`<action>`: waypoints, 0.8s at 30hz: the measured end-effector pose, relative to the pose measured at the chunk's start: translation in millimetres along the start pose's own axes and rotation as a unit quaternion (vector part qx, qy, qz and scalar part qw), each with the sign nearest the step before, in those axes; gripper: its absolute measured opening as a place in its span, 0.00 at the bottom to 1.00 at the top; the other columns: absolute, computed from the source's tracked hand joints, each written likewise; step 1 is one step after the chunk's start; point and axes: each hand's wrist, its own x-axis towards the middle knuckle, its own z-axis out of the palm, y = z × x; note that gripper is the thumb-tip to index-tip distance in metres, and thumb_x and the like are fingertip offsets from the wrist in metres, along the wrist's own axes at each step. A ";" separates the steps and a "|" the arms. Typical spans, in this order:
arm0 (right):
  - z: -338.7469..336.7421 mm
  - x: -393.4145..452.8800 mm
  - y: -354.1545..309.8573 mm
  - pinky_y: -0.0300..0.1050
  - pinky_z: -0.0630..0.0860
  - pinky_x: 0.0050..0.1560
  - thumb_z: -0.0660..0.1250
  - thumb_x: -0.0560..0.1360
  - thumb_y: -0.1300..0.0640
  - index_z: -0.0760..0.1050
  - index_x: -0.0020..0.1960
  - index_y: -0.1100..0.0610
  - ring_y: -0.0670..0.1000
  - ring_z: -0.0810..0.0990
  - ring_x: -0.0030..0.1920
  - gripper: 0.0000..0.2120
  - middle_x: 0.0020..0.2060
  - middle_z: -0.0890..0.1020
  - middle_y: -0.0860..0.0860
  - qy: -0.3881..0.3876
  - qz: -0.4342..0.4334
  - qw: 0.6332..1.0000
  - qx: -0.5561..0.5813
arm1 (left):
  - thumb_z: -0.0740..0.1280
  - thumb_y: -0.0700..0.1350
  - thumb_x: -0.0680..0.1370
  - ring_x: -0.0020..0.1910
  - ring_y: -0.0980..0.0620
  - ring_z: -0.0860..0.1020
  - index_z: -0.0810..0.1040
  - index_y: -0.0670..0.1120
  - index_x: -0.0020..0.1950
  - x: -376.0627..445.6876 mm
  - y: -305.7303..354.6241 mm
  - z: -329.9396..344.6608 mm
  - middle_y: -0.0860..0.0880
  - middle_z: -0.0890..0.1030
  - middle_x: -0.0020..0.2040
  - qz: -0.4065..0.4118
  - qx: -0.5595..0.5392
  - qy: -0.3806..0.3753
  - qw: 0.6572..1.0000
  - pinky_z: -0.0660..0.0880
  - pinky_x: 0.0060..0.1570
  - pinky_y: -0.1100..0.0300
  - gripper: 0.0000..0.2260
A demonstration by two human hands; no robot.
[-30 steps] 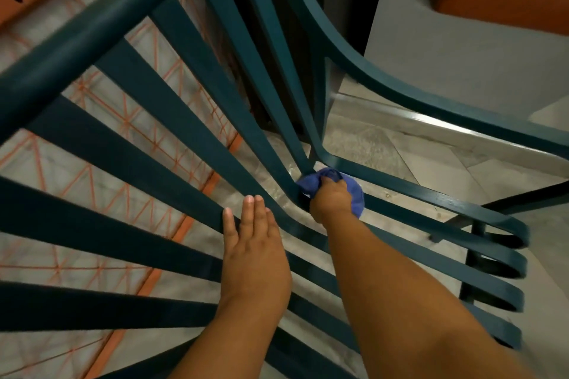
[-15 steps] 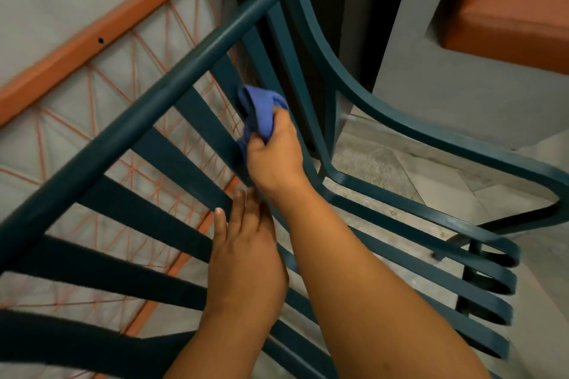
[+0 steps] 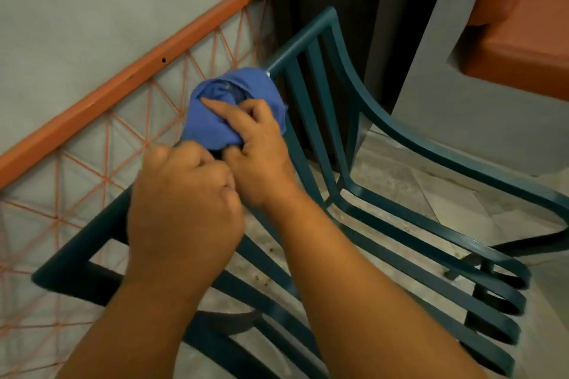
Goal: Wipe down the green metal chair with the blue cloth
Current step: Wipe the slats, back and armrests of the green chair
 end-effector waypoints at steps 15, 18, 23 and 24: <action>60.5 -102.3 147.6 0.51 0.60 0.74 0.57 0.76 0.70 0.54 0.77 0.47 0.55 0.62 0.74 0.35 0.75 0.62 0.54 0.139 0.375 0.917 0.003 | 0.58 0.40 0.80 0.55 0.43 0.77 0.72 0.50 0.70 20.7 -37.9 13.0 0.44 0.79 0.61 -0.087 -0.031 -0.021 0.995 0.71 0.56 0.53 0.19; 49.4 -137.2 194.5 0.51 0.71 0.64 0.58 0.77 0.65 0.55 0.76 0.48 0.56 0.72 0.66 0.31 0.69 0.70 0.55 0.075 0.447 0.891 -0.042 | 0.58 0.41 0.80 0.50 0.45 0.77 0.73 0.50 0.69 20.4 -41.9 15.1 0.44 0.80 0.58 -0.071 -0.031 -0.010 0.997 0.71 0.54 0.55 0.18; 8.7 -176.8 227.5 0.57 0.60 0.71 0.65 0.77 0.59 0.47 0.78 0.48 0.59 0.57 0.75 0.38 0.77 0.53 0.55 -0.207 0.432 0.800 -0.362 | 0.57 0.42 0.80 0.43 0.49 0.73 0.73 0.51 0.69 18.7 -45.4 15.8 0.42 0.81 0.51 -0.058 -0.028 -0.019 0.998 0.70 0.50 0.56 0.18; 2.3 -182.7 226.6 0.56 0.61 0.71 0.65 0.77 0.58 0.50 0.78 0.49 0.59 0.58 0.74 0.35 0.77 0.54 0.55 -0.222 0.409 0.789 -0.402 | 0.58 0.43 0.80 0.44 0.49 0.73 0.73 0.51 0.69 18.6 -45.0 14.8 0.42 0.81 0.53 -0.058 -0.026 -0.021 0.998 0.70 0.50 0.57 0.18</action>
